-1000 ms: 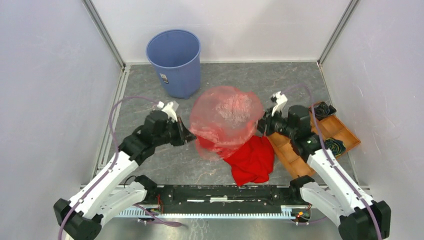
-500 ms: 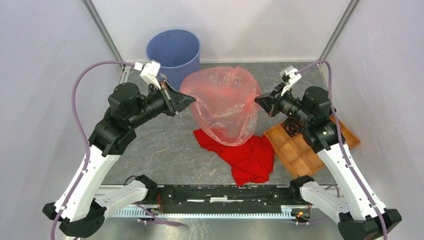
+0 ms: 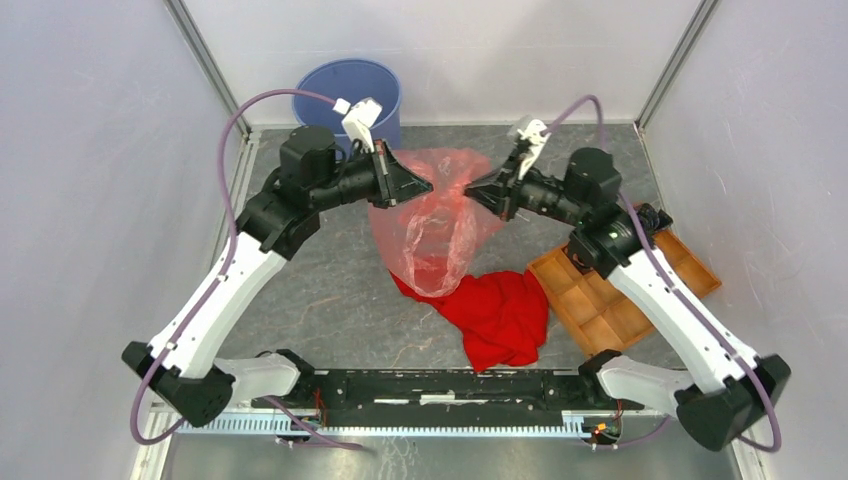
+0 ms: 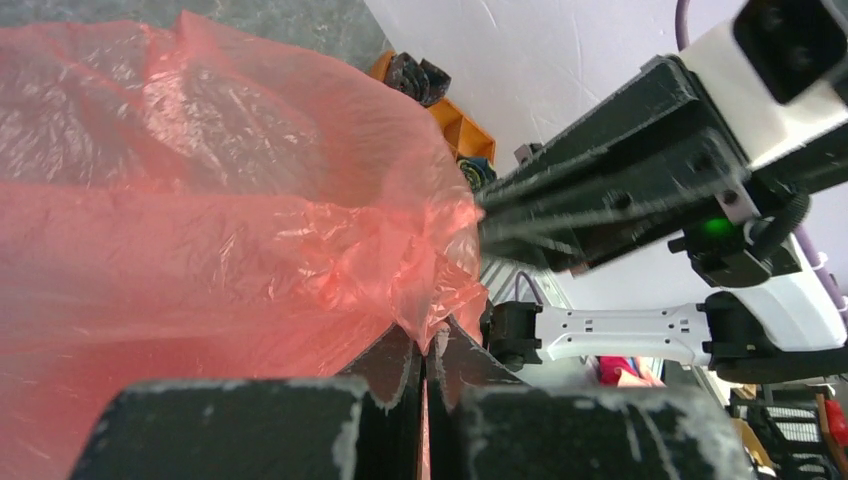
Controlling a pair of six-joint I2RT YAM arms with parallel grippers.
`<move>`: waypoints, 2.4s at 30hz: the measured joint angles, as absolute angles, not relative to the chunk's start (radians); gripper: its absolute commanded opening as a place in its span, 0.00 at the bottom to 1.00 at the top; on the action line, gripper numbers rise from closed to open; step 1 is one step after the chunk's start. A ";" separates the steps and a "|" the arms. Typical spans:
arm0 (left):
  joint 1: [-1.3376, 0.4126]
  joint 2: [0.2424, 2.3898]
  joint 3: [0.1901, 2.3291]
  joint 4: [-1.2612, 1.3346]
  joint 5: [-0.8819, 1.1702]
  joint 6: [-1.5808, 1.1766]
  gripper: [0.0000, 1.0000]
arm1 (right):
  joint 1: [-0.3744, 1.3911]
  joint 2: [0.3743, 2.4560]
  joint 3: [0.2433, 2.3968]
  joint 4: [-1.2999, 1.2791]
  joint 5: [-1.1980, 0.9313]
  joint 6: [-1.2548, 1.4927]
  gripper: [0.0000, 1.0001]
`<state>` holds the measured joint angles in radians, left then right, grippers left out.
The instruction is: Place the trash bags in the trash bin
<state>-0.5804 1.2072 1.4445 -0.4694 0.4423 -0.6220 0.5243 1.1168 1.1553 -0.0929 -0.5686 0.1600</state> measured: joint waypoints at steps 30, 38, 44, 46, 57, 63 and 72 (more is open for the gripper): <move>-0.585 1.283 1.409 -0.311 0.501 -0.722 0.02 | 0.723 1.084 0.955 0.281 -0.307 0.662 0.98; -0.587 1.315 1.406 -0.301 0.519 -0.741 0.02 | 0.816 1.113 0.955 0.276 -0.096 0.564 0.57; -0.587 1.313 1.406 -0.306 0.524 -0.741 0.27 | 0.830 1.163 0.951 0.313 0.002 0.506 0.00; -0.584 1.306 1.407 -0.314 0.517 -0.738 0.51 | 0.830 1.177 0.942 0.330 0.030 0.483 0.00; -0.585 1.229 1.610 -0.685 0.050 -0.524 1.00 | 0.835 1.060 0.810 0.230 0.297 0.342 0.00; -0.480 1.245 1.681 -0.747 -0.102 -0.468 1.00 | 0.835 0.858 0.750 0.141 0.436 0.256 0.00; -0.379 1.685 2.047 -0.783 -0.185 -0.269 1.00 | 0.835 0.693 0.746 0.068 0.508 0.202 0.00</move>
<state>-0.3794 1.6848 2.0468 -0.7834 -0.1848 -0.2691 0.8349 0.6930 0.7464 0.0677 0.5076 0.2020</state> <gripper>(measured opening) 0.996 0.011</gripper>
